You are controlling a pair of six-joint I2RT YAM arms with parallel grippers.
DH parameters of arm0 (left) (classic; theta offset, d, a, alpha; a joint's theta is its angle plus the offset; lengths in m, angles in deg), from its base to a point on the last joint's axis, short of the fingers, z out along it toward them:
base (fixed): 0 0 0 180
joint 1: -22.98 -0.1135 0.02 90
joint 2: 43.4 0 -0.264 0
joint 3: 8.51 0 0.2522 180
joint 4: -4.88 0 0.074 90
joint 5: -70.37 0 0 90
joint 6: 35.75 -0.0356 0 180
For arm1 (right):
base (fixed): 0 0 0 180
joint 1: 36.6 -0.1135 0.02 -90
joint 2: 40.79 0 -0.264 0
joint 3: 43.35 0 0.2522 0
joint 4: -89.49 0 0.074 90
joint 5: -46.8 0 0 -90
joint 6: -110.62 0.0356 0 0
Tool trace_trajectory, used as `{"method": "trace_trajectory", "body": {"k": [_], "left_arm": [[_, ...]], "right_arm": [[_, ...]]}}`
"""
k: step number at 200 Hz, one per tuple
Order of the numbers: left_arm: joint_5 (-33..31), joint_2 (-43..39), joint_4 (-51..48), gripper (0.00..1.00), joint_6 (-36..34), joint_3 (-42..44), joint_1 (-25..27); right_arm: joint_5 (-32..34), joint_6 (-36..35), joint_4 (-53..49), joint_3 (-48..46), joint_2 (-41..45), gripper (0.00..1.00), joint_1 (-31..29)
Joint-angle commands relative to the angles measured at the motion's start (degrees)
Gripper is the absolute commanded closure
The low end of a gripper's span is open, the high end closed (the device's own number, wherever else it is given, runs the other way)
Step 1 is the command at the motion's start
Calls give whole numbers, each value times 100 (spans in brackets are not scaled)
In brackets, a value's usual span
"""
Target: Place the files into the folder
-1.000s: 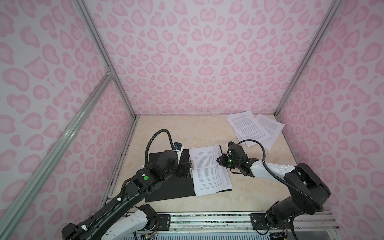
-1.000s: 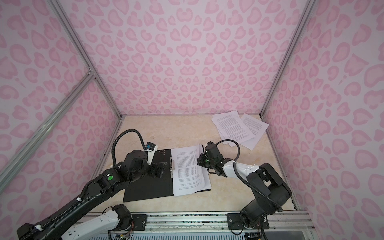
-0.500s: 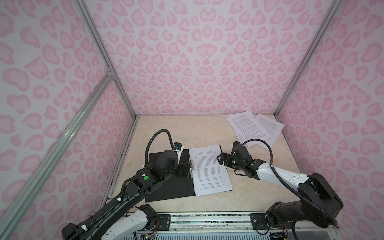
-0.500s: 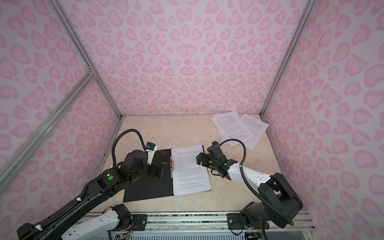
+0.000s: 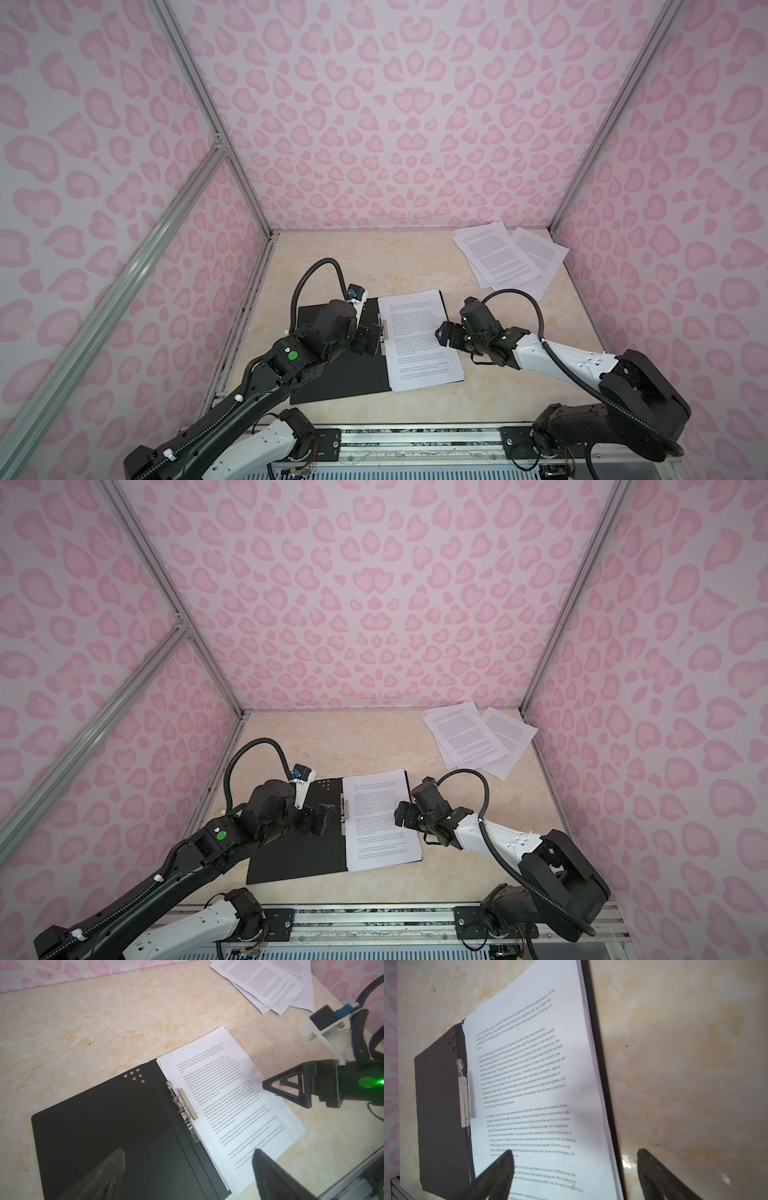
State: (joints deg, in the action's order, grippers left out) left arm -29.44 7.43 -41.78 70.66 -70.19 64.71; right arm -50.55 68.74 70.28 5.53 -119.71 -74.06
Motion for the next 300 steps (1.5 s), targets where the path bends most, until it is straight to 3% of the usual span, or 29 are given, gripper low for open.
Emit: {"method": "trace_trajectory", "body": {"k": [1,225,252,278,300], "left_arm": [[-3,-3,30,3,-21,-4,-3],[-4,-139,22,3,-14,20,1],[-22,-157,10,3,-21,22,1],[-13,-136,16,3,-19,27,-3],[22,-78,23,3,-6,21,1]], "right_arm": [[5,213,112,-53,-165,8,-41],[280,362,-105,207,-412,10,-436],[320,-100,-326,409,-311,6,75],[-8,-1041,-482,996,-399,6,1078],[205,-1784,-713,1668,-902,10,1910]]}}
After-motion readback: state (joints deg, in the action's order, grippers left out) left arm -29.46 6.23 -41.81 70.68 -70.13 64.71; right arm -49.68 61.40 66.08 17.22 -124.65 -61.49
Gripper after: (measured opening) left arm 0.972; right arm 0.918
